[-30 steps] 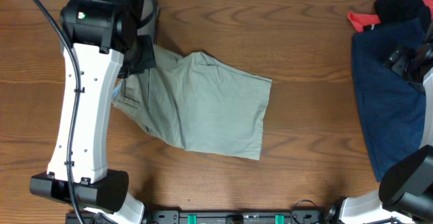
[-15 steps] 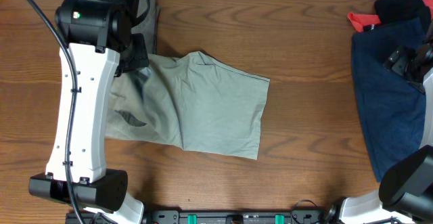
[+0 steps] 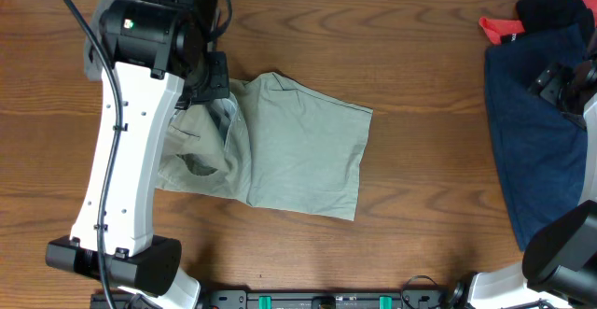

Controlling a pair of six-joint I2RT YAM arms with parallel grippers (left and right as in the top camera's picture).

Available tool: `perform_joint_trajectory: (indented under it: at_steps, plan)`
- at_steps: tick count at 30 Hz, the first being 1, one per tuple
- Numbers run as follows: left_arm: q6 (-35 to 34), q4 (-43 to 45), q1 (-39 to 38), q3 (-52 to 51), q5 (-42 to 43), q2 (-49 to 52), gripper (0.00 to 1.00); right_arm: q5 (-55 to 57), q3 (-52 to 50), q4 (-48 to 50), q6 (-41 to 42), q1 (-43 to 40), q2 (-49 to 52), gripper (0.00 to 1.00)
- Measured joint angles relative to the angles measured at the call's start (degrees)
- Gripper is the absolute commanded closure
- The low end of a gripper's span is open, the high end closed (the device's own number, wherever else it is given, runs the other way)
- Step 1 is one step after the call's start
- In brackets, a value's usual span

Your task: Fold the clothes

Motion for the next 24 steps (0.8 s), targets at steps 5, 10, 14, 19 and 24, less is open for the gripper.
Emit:
perform_joint_trajectory:
  at_steps: [5, 10, 14, 19, 24]
  plan:
    - [0.0, 0.02, -0.17, 0.0, 2.21, 0.0, 0.94, 0.0, 0.0, 0.0, 0.0, 0.0, 0.0, 0.01]
    - [0.0, 0.24, -2.91, 0.0, 3.34, 0.0, 0.94, 0.0, 0.0, 0.0, 0.0, 0.0, 0.0, 0.01]
    - [-0.17, 1.29, -6.62, -0.02, 3.72, 0.02, 0.94, -0.02, 0.0, 0.0, 0.0, 0.0, 0.0, 0.01]
    - [-1.25, 3.26, -10.49, -0.74, 3.8, 0.98, 0.94, 0.0, 0.0, 0.02, 0.0, 0.0, 0.02, 0.01]
    - [-2.27, 6.25, -14.14, -2.38, 3.91, 5.2, 0.94, 0.0, 0.0, 0.0, 0.0, 0.0, 0.0, 0.01]
